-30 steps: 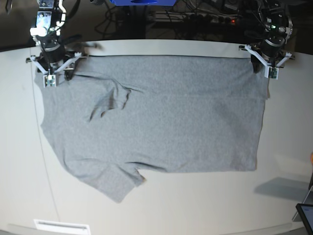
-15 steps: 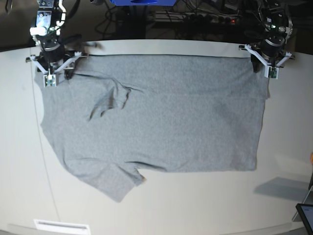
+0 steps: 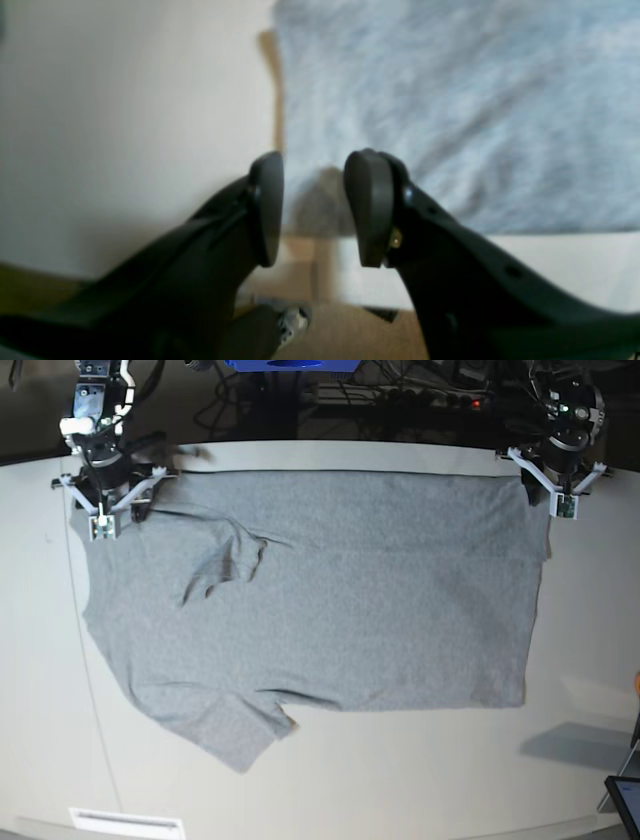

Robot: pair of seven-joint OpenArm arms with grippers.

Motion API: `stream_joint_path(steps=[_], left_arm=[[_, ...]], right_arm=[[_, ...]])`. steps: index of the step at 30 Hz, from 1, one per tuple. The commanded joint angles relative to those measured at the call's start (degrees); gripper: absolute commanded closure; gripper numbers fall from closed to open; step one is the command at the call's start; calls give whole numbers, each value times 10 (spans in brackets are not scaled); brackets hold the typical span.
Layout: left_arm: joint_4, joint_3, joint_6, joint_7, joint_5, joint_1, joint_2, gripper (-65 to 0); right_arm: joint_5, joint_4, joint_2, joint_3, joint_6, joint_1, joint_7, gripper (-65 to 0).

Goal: Fold the T-shirt properly
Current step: 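Hold the grey shirt's shoulder edge steady with both grippers, smoothing it flat, then open both grippers, release the shoulder edge and raise them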

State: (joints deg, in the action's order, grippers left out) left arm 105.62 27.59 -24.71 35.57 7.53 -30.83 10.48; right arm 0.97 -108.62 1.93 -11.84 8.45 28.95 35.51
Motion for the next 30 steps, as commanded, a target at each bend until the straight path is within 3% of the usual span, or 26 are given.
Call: stream_joint_path(steps=[1,7,17,21,23,26,28,30], left_arm=[[11,4,1,-12,4,4,6,-239],[47,4,1,-12,1,10,6,-239],[62,23,1,-11,0,59,6,-239],[58,41,1,-8,-1,100,10,-239],[47,41,1,23,-5,127,27,-240],[7,41,1,91,-20,194,46,-245],[-15,41,1,109,-32,228,54,-245],[-42,39,1,111,-41,256,61,-245]], right_arm=[[-2,-19,2,-3,-1,0,-12,-251],[-2,-37,4,-3,-1,-9,5,-251],[-2,-47,6,-98,7,-82,30,-252],[0,-45,22,-109,82,-139,37,-257],[0,-44,22,-117,111,-174,81,-258],[0,-31,28,-134,187,-253,169,-280],[0,-11,35,-138,238,-295,200,-312],[0,15,39,-138,268,-340,219,-325]])
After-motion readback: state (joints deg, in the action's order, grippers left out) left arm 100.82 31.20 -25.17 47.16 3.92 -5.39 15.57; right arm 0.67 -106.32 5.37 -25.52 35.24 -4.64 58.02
